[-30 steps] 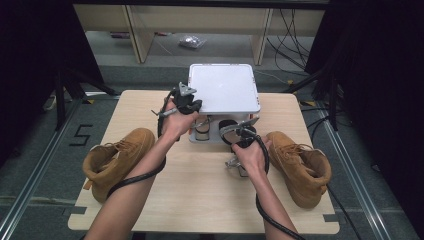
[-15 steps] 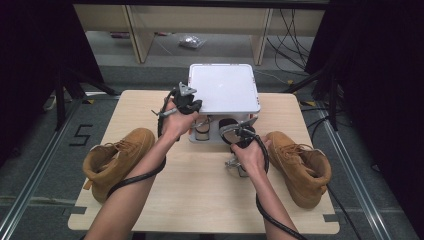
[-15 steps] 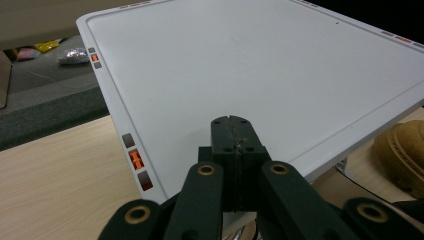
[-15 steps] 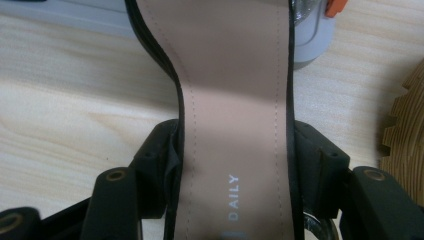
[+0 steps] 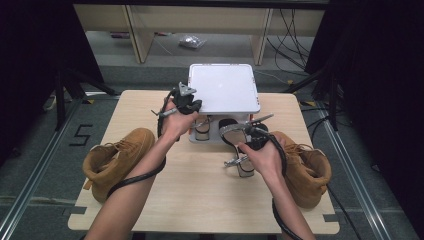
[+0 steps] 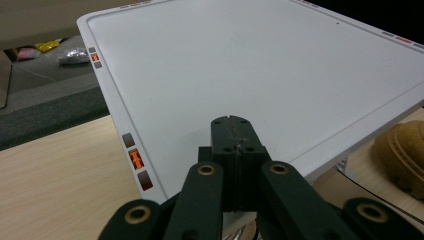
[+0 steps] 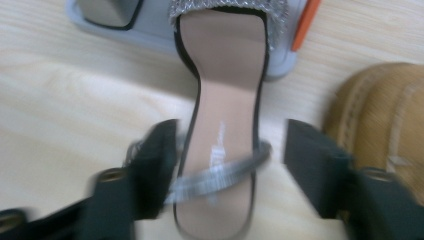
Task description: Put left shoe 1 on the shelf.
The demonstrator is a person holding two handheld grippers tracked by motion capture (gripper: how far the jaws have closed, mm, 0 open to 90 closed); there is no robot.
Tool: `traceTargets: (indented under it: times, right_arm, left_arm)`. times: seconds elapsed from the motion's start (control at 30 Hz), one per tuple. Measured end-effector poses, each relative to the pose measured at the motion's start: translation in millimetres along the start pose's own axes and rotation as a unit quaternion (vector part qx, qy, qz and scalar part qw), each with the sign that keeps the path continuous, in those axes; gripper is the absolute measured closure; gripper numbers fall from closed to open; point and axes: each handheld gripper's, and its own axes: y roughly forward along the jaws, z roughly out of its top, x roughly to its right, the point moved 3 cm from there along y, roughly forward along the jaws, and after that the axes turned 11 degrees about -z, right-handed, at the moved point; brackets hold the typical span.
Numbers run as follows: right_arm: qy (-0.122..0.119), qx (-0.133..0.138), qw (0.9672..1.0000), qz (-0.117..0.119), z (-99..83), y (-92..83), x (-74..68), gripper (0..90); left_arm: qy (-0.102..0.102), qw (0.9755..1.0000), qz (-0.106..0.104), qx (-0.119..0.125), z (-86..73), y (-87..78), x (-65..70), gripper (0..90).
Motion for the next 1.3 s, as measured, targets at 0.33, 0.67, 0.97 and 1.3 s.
traceTargets:
  times: [0.33, 0.67, 0.97, 1.3]
  right_arm:
    - [-0.006, -0.048, 0.9982, 0.034, -54.3, -19.6, 24.5, 90.0]
    - [-0.011, -0.086, 0.9945, 0.059, -89.2, 3.4, 12.3, 90.0]
    - [-0.012, -0.086, 0.994, 0.067, -86.3, 18.9, 1.1, 90.0]
    - [-0.006, -0.07, 0.9953, 0.068, -77.7, 25.1, -4.4, 90.0]
  left_arm:
    - [0.006, 1.0, 0.001, -0.008, 0.2, -0.7, -0.3, 89.3]
    - [0.005, 1.0, 0.001, -0.007, 0.1, -0.7, -0.4, 89.4]
    - [-0.002, 1.0, -0.001, 0.0, 0.0, 0.0, -0.2, 89.3]
    - [-0.001, 1.0, -0.001, 0.0, -0.2, 0.0, -0.1, 89.4]
